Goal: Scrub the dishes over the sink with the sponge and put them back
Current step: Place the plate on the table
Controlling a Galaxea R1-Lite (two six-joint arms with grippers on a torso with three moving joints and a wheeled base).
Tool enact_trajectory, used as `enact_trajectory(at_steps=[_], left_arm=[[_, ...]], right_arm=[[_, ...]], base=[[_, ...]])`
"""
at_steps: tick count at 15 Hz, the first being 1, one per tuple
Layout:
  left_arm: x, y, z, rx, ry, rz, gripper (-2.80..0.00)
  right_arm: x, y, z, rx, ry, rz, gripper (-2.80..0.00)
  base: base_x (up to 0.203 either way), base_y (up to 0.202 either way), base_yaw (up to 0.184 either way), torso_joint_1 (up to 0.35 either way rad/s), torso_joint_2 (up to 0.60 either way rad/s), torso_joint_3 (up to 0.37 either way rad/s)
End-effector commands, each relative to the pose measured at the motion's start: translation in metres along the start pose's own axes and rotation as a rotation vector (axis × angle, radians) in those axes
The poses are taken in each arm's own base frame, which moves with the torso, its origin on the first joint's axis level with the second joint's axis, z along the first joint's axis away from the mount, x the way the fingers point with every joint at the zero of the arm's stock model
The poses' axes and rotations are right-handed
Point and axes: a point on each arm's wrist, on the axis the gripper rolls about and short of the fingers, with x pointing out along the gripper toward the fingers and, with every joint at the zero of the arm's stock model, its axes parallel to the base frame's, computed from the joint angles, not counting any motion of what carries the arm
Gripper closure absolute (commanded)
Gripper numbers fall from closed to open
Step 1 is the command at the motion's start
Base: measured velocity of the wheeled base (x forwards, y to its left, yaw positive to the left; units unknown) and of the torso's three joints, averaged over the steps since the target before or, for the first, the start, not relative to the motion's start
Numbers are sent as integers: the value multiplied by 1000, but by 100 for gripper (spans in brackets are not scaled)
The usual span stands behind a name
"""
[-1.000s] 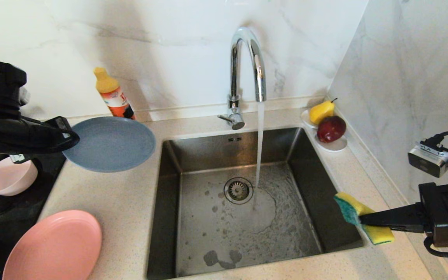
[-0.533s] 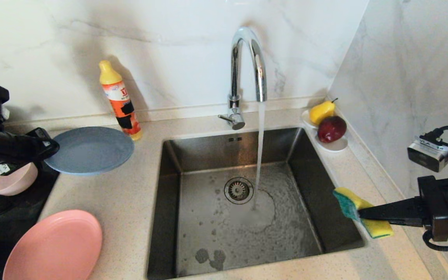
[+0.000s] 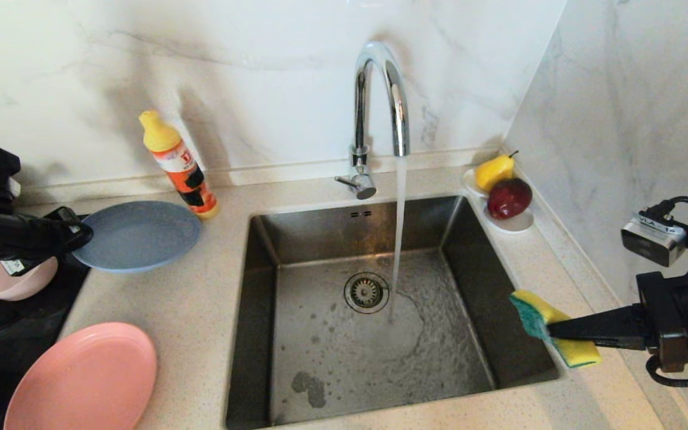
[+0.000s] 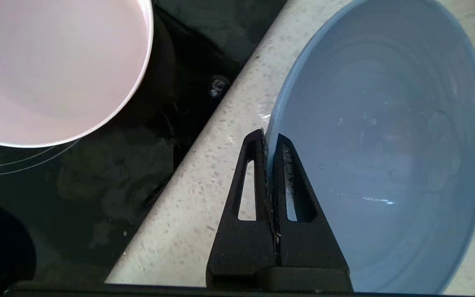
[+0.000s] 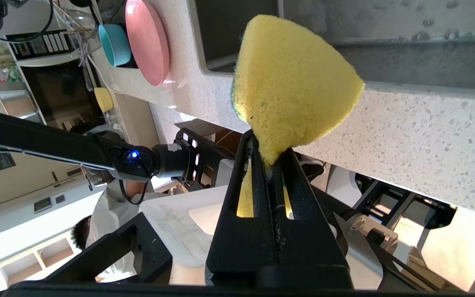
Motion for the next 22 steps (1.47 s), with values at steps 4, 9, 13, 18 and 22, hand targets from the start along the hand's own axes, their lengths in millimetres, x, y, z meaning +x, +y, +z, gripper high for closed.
enact_trajectory(at_steps=[4, 9, 13, 18, 22], left_arm=[[15, 11, 0, -20, 8, 27, 0], [25, 24, 0, -25, 14, 56, 0], [24, 27, -3, -29, 29, 55, -280], [-2, 21, 6, -24, -9, 28, -280], [-64, 17, 4, 52, 57, 54, -280]], right_arm=[[3, -4, -2, 16, 15, -4, 0], [3, -5, -3, 20, 18, -5, 0], [3, -5, -3, 19, 18, -4, 0], [3, -5, -4, 20, 22, -3, 0], [8, -8, -4, 23, 38, -4, 0]], base=[[0, 0, 0, 0, 0, 0], [0, 0, 0, 0, 0, 0], [0, 0, 0, 0, 0, 0], [0, 0, 0, 0, 0, 0], [0, 0, 0, 0, 0, 0]])
